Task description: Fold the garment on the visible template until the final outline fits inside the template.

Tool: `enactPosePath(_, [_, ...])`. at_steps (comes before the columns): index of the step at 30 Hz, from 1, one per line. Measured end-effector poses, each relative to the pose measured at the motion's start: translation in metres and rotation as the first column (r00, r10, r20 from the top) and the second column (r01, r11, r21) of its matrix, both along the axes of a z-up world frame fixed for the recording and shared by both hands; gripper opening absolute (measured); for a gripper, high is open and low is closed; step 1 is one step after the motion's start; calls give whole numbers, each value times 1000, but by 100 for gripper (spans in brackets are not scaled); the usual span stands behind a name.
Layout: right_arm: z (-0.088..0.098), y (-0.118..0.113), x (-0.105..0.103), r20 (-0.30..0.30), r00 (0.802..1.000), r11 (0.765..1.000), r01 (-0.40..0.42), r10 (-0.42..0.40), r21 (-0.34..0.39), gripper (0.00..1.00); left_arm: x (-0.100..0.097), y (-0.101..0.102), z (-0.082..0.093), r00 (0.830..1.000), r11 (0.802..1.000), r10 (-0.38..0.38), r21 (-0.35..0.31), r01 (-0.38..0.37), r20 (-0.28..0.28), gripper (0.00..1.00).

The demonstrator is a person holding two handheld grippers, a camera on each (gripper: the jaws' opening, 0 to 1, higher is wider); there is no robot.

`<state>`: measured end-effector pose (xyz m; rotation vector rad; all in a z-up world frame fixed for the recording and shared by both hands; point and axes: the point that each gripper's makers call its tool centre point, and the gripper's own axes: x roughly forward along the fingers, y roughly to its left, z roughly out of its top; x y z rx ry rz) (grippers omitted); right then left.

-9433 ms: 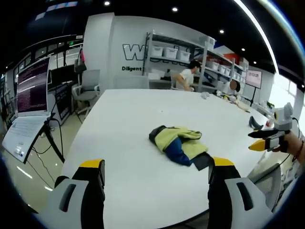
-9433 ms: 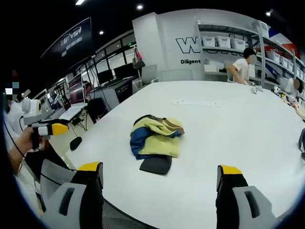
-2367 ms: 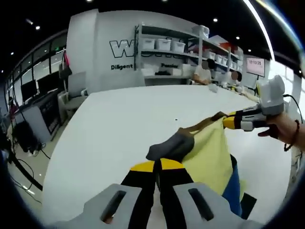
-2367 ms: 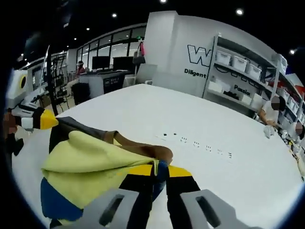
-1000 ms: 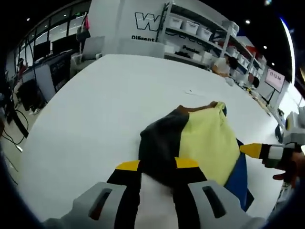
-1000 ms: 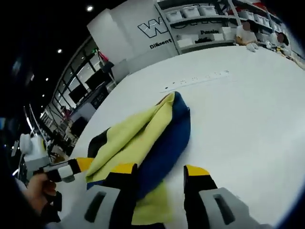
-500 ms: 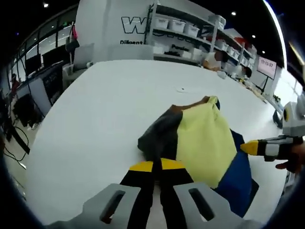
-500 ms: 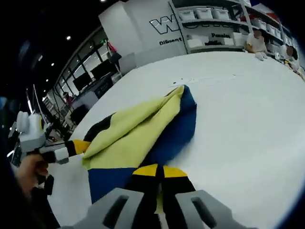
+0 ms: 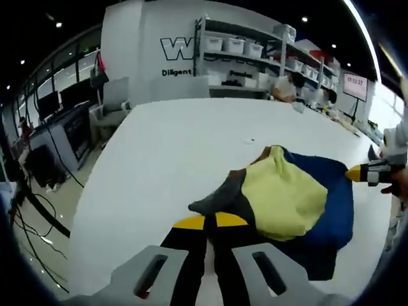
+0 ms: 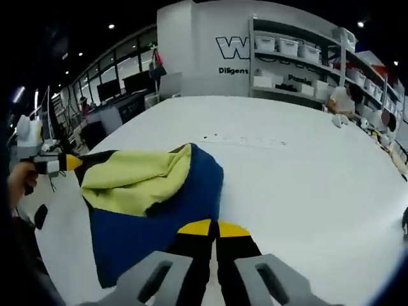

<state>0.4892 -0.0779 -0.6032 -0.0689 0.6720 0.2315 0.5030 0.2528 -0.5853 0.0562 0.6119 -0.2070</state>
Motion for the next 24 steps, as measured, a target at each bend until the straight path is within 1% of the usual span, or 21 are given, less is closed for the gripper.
enactPosePath(2, [4, -18, 6, 0, 1000, 999, 20, -20, -26, 0, 3, 10, -1, 1000, 999, -1, 45, 1, -12, 1])
enactPosePath(3, [4, -21, 7, -3, 1000, 999, 13, -14, -33, 0, 4, 13, -2, 1000, 999, 1, 54, 0, -15, 1])
enactPosePath(4, [3, -27, 9, -17, 1000, 999, 6, -7, -48, 0, 5, 18, -3, 1000, 998, 13, 65, -12, -21, 1])
enactPosePath(5, [3, -37, 15, -30, 1000, 999, 0, -2, -49, 0, 9, 23, -6, 1000, 997, 9, 78, -7, -25, 1])
enactPosePath(7, [3, -43, 18, -36, 999, 999, -1, -1, -47, 0, 11, 26, -9, 999, 997, 13, 78, -11, -30, 1])
enactPosePath(9, [-1, -50, 20, -53, 999, 997, -10, 6, -80, 0, 12, 27, -12, 999, 997, 14, 81, -11, -37, 1])
enactPosePath(10, [-1, -53, 21, -57, 998, 995, -12, 7, -96, 0, 13, 29, -17, 999, 994, 11, 108, -6, -47, 1])
enactPosePath(11, [-4, -57, 21, -66, 998, 993, -15, 7, -116, 0, 14, 31, -19, 999, 993, 12, 118, -6, -51, 1])
enactPosePath(12, [-4, -58, 22, -64, 998, 993, -13, 6, -116, 0, 14, 31, -20, 999, 993, 12, 119, -6, -50, 1])
enactPosePath(13, [-6, -62, 23, -72, 997, 989, -28, 17, -146, 0, 15, 31, -22, 999, 992, 11, 127, -4, -52, 1])
enactPosePath(14, [-7, -68, 26, -64, 998, 984, -29, 18, -179, 0, 15, 31, -24, 998, 990, 0, 144, 8, -55, 1])
enactPosePath(15, [-7, -75, 26, -69, 997, 975, -34, 19, -221, 0, 16, 32, -26, 998, 988, -3, 154, 12, -58, 1])
enactPosePath(16, [-7, -78, 27, -70, 997, 971, -31, 14, -237, 0, 17, 32, -26, 998, 987, -5, 159, 14, -59, 1])
enactPosePath(17, [-5, -86, 30, -56, 998, 963, -15, 0, -269, 0, 17, 34, -27, 998, 983, -15, 181, 26, -62, 1])
enactPosePath(19, [-7, -89, 33, -63, 998, 964, -17, 0, -264, 0, 19, 36, -29, 998, 981, -21, 189, 31, -58, 1])
enactPosePath(21, [-8, -94, 39, -57, 998, 957, -28, 12, -290, 0, 22, 36, -33, 998, 980, -29, 197, 41, -64, 2])
enactPosePath(22, [-9, -95, 40, -60, 998, 957, -25, 8, -289, 0, 24, 35, -33, 998, 977, -37, 205, 49, -59, 2])
enactPosePath(23, [-9, -95, 43, -52, 999, 961, -16, 2, -276, 0, 24, 33, -33, 998, 975, -42, 214, 53, -55, 2])
enactPosePath(24, [-10, -92, 46, -39, 999, 969, -3, -7, -245, 0, 24, 30, -32, 998, 975, -39, 217, 49, -51, 3])
